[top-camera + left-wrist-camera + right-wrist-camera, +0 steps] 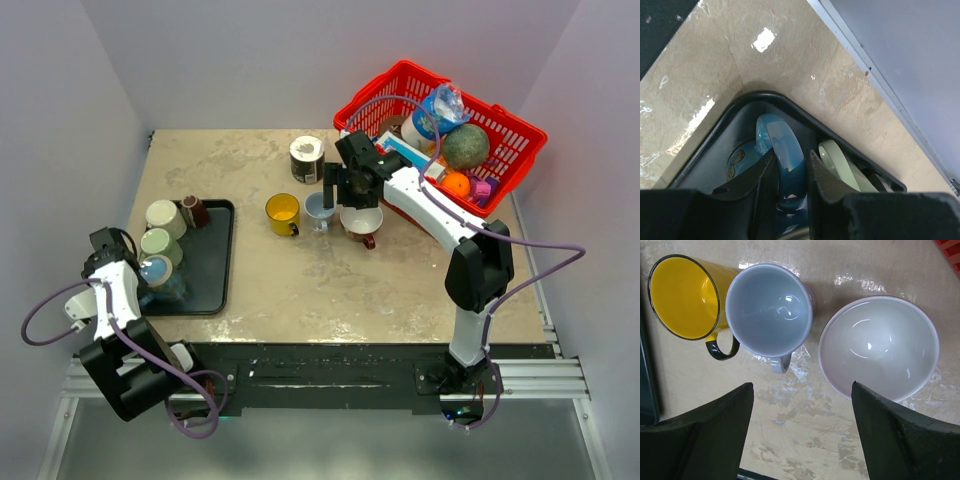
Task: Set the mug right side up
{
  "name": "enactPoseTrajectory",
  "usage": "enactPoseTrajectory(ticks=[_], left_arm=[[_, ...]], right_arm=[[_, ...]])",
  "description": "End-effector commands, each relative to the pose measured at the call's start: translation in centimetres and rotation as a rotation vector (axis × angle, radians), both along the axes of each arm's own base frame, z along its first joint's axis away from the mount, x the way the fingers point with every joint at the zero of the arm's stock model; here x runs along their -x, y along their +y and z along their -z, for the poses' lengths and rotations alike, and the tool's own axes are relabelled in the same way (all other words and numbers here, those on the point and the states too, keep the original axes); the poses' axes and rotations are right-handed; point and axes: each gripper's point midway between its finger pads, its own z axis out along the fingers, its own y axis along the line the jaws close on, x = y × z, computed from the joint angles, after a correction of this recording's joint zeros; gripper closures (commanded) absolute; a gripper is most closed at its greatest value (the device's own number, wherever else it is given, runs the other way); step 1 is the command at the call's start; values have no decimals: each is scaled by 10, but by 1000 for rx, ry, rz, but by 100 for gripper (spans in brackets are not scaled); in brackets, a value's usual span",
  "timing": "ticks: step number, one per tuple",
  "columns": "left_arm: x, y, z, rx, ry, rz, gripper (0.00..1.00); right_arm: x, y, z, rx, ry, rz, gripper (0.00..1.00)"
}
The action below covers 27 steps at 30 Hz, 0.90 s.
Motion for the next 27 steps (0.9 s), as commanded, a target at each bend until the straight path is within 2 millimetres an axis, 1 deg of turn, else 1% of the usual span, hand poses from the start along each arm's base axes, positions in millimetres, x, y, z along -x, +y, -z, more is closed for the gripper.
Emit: enactPoseTrajectory(ticks=[1,5,6,9,14,16,17,19,20,22,23,25,26,27], left_arm=[[-5,-11,2,55,-52,25,100],[-13,-20,-3,92,-90,65,100],[-13,-22,-4,103,-90,68,100],[-20,-28,-15,115,-130,119,100],[-35,-33,-39,100,-196,193,100],[-42,-41,-48,96,-217,250,100],[-47,-43,-56,87,-233,272,100],[-59,-55,-67,88,-269,373,100],[-68,-62,-77,75,-286,435,100],[-70,-74,-84,67,-254,523,100],[-72,-87,-91,64,-238,587,100],[-70,-97,-97,68,-247,633,100],[-68,-101,-95,65,-244,658,100],[-64,-103,-100,52,-262,667,100]], right_arm=[[-2,-2,-12,-15,-34,11,18],[-2,-1,-14,-20,-38,9,18],[-2,0,-14,-20,-40,9,18],[-2,-1,-15,-21,-43,9,19],[-3,2,-15,-30,-37,5,19],[-4,3,-17,-35,-43,6,19],[-4,3,-18,-37,-44,5,19],[-5,4,-20,-40,-49,6,19],[-6,4,-22,-42,-53,10,19],[-7,4,-25,-45,-59,11,19],[-8,4,-27,-45,-66,13,19],[-9,3,-29,-44,-77,21,18],[-10,2,-30,-45,-83,22,18],[-10,3,-31,-46,-85,25,18]])
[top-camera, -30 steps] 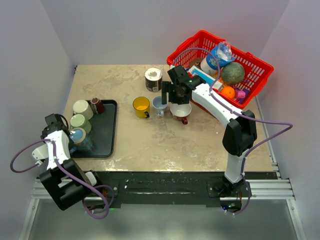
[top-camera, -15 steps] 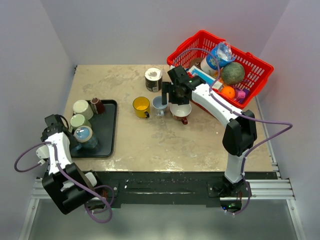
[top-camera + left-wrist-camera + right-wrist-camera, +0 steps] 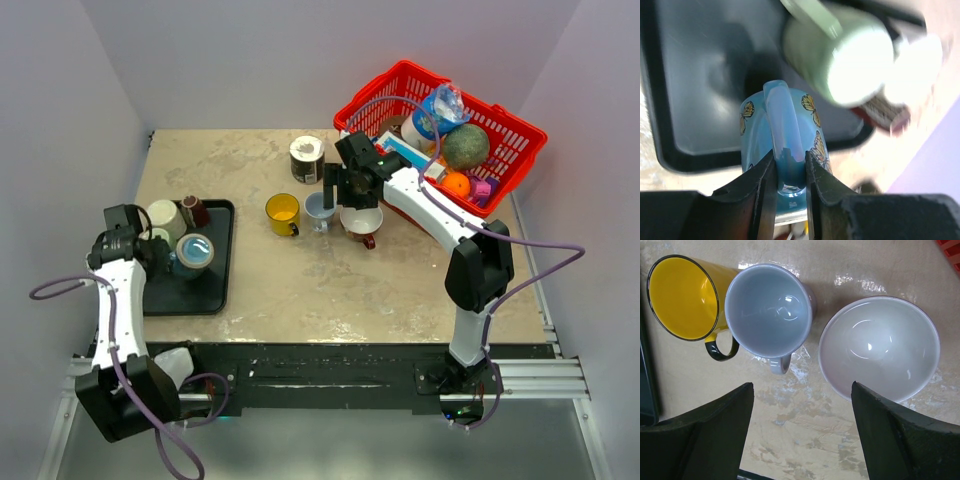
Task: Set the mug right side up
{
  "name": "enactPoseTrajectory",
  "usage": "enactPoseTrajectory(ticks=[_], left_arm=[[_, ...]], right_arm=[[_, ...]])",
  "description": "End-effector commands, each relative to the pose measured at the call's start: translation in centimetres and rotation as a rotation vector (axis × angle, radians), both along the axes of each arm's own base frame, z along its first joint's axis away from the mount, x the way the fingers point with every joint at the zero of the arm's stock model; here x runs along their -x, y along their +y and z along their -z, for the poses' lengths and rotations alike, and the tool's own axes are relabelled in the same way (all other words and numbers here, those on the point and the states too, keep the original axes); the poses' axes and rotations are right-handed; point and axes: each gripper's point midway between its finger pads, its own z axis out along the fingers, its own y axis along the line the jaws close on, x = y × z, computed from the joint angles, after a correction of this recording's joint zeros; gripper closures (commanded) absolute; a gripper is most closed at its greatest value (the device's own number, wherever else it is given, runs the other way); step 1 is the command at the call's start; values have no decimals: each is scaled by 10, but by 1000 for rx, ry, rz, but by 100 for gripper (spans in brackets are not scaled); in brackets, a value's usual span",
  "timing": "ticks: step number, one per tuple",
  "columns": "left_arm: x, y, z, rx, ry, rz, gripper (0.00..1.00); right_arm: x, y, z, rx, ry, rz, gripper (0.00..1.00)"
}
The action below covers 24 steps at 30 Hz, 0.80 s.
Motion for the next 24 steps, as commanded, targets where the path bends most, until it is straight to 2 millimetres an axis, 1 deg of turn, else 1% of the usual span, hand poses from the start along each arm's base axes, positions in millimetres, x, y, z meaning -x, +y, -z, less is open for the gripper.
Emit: enactPoseTrajectory(ticks=[1,3,6,7,8,10,11,13,14,15,17,18,19,20,21,22,23,24], left_arm=[[-6,-15,-40,-40,-134,116,100],[-1,-16,-45,-64,-141,142,100],[-2,-19,-54,-95,-154,214,100],[-5,-24,-58,-85,-175,249,100],[-14,-24,-65,-126,-215,320,100],[-19,-38,-70,-105,-257,414,100],[-26,-39,-78,-155,-298,492,100],[-26,-49,-84,-165,-320,559,100],[-32,-52,-93,-212,-359,613,100],[-34,-57,-98,-219,-391,651,100],[-38,-61,-107,-267,-432,721,100],[-39,-65,-110,-269,-445,748,100],[-40,-67,-118,-284,-464,771,100],[-45,-69,-126,-329,-493,825,100],[-47,-72,-130,-337,-502,852,100],[-49,-76,-142,-381,-523,904,100],[-54,-81,-146,-387,-539,950,100],[-55,-84,-158,-394,-560,974,100]], right_arm=[[-10,2,-33,-45,-86,25,18],[-11,2,-36,-48,-95,31,18],[-12,0,-37,-46,-106,39,18],[-12,0,-37,-46,-106,39,18],[-13,0,-38,-50,-115,41,18],[-14,0,-42,-55,-124,45,17],[-15,1,-44,-60,-131,47,17],[-19,1,-46,-56,-130,57,17],[-17,0,-44,-45,-110,54,17],[-19,5,-51,-60,-114,41,17],[-20,8,-49,-56,-99,34,17],[-21,10,-54,-67,-107,30,17],[-21,12,-55,-78,-103,23,17],[-22,15,-58,-94,-110,23,17],[-21,17,-58,-102,-110,18,17],[-21,20,-60,-119,-108,12,17],[-22,22,-61,-129,-108,6,16],[-23,24,-63,-140,-112,0,16]])
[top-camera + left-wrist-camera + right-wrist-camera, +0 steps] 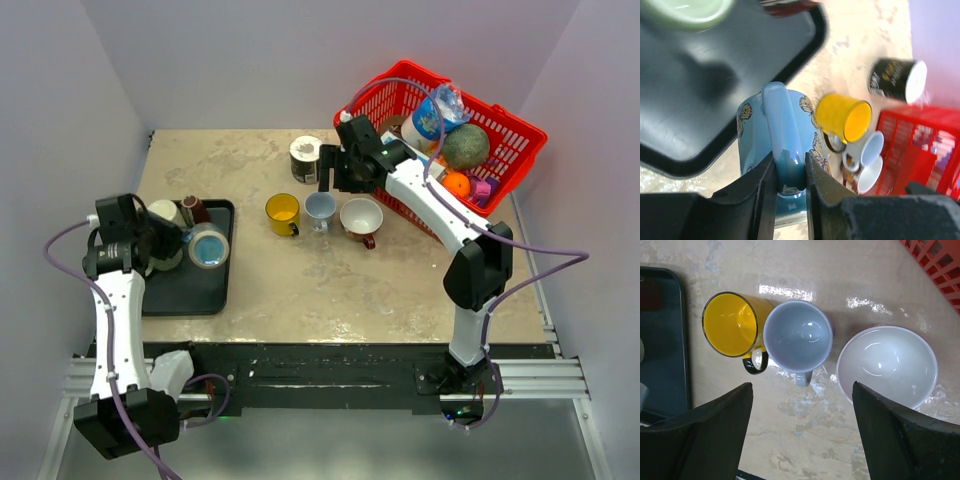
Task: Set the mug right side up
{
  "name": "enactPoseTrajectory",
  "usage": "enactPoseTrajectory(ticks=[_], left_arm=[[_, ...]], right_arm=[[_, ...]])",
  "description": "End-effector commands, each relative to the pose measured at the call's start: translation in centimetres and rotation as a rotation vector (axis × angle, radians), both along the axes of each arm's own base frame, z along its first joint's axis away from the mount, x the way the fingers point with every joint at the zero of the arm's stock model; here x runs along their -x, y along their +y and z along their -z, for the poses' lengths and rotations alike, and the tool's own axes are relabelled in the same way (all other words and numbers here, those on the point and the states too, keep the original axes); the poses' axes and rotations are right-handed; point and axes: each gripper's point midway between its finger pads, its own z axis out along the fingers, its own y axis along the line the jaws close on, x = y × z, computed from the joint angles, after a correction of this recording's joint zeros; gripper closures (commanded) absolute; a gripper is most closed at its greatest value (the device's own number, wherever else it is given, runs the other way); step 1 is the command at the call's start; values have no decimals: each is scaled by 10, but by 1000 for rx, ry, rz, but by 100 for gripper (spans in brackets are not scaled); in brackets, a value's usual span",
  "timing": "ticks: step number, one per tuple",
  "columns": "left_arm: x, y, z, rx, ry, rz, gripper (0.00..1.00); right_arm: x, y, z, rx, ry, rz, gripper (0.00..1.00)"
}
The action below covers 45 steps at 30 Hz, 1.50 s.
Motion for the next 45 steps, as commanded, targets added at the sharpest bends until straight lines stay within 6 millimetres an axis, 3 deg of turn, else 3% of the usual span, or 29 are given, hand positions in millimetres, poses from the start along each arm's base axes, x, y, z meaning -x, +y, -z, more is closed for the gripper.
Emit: enactPoseTrajectory(ticks=[1,4,11,16,21,24,30,32,36,38,45], left_arm=[[-35,-25,-94,-120,-330,271,100],[-42,-43,-120,-154,-445,389,100],[-56,-86,-148,-173,-625,665,100],[-53,-126,-160,-218,-770,901,100],[-57,-147,-156,-254,-844,1017,100],[-59,-171,-145,-268,-850,1080,100],[-68,-210,-129,-340,-816,1112,100],[-73,-214,-126,-381,-796,1079,100],[-67,-238,-126,-443,-806,1095,100],[-67,-240,-122,-486,-787,1072,100],[-53,-271,-113,-595,-836,1121,100]], right_arm=[[-2,16,-18,-82,-14,-34,16],[-2,29,-28,-134,-25,-91,15],[9,64,-67,-323,-79,-261,11],[8,64,-83,-344,-89,-244,9],[1,51,-83,-286,-90,-158,9],[-2,42,-83,-262,-95,-102,9],[-6,21,-101,-230,-139,25,10],[-4,16,-106,-226,-140,44,11],[8,8,-106,-216,-107,107,12],[16,1,-102,-200,-84,137,12],[45,2,-88,-264,54,195,15]])
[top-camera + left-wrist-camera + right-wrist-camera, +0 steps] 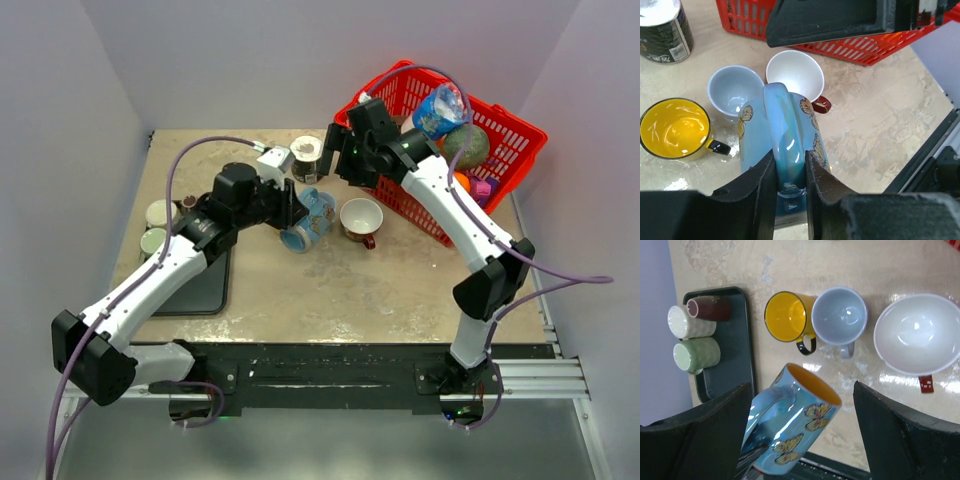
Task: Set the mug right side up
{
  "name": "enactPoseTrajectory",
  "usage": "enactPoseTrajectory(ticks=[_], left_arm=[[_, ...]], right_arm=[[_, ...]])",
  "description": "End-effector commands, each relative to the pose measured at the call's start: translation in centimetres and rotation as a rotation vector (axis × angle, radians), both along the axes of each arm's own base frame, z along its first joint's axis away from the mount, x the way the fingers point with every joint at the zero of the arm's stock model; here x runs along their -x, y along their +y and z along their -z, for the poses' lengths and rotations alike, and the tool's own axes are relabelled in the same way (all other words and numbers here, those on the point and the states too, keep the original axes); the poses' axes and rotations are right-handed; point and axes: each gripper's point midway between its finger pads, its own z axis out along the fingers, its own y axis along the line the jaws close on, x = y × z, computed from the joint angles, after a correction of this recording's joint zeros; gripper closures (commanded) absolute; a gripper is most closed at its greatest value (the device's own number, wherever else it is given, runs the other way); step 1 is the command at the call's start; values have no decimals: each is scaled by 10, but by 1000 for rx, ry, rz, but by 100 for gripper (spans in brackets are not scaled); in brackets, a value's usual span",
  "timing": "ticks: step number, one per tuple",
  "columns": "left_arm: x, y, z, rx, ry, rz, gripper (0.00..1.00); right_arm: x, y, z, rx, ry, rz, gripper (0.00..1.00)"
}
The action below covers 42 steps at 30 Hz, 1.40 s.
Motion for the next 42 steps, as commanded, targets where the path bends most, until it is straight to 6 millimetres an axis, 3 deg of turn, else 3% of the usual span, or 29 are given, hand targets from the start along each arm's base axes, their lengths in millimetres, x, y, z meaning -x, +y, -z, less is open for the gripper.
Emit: enactPoseTrajectory(ticks=[1,10,21,27,32,36,41,42], left_arm=[[-11,-16,-52,40,-256,-13,100],[2,-45,-46,-32,-322,9,100],[15,-65,-20,-229,-391,-54,100],[12,-63,-11,-290,-404,-124,100],[10,-60,-9,-309,-414,-165,100],[16,-66,-13,-282,-430,-147,100],[24,-67,-5,-286,-431,-126,100],[24,-68,-14,-248,-447,-136,100]], right_arm=[[27,-4,-6,-72,81,57,16],[57,2,27,-111,249,95,21],[74,-3,31,-88,326,84,32],[87,-11,38,-34,372,49,37],[100,-7,45,-41,433,-6,51],[98,-6,52,-22,437,-27,57],[92,-3,54,-14,434,-36,72],[91,-4,55,-13,439,-32,74]])
